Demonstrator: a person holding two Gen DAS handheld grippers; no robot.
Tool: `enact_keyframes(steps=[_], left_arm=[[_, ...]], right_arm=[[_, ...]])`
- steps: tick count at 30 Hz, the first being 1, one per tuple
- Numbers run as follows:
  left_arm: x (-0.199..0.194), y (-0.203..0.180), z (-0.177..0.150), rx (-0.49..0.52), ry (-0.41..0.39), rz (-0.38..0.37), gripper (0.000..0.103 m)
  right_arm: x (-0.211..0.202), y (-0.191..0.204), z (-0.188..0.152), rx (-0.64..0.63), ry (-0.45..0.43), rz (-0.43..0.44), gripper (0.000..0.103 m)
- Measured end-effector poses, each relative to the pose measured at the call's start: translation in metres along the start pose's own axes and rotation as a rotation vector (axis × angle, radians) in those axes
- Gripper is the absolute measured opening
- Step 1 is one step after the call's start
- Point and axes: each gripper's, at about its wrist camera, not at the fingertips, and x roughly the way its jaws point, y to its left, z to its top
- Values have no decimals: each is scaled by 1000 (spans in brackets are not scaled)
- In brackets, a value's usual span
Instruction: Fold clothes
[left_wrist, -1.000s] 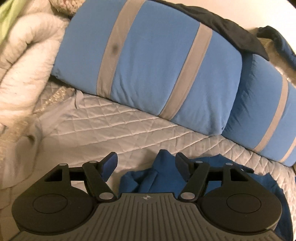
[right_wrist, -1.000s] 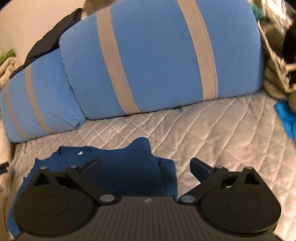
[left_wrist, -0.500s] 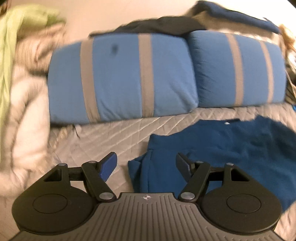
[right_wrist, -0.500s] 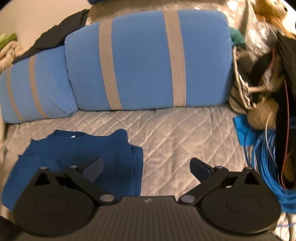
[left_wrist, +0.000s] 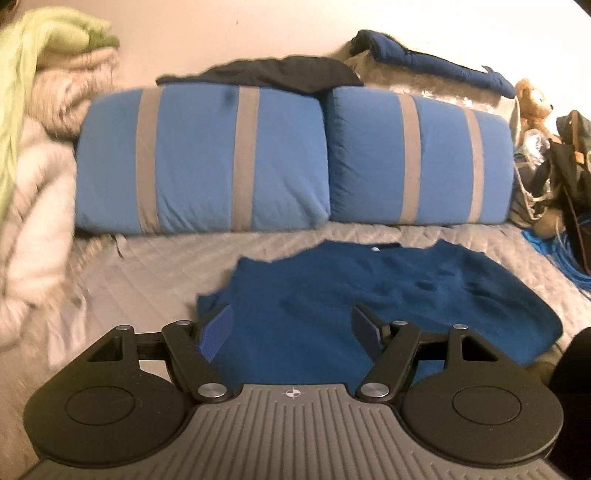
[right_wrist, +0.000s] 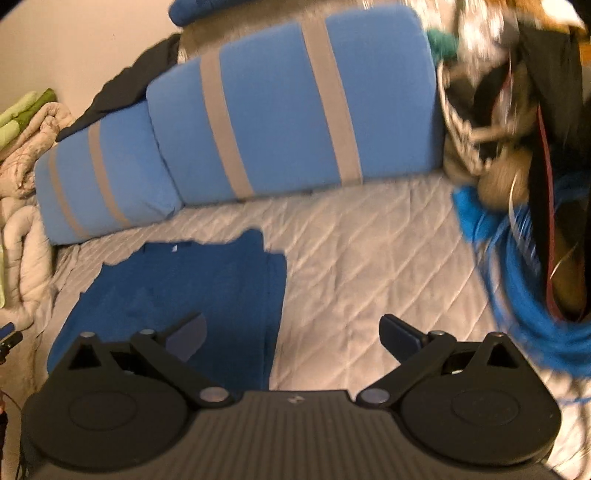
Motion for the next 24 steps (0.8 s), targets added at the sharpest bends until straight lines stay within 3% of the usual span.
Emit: enact_keyframes(steps=[8, 18, 24], left_arm=[[13, -5, -17, -126, 73, -57, 71], [19, -19, -17, -112, 78, -51, 71], [22, -20, -17, -122, 92, -53, 71]], right_arm=[[70, -16, -64, 83, 89, 166, 102], [118, -31, -112, 332, 173, 388, 97], [135, -38, -130, 484, 123, 503, 90]])
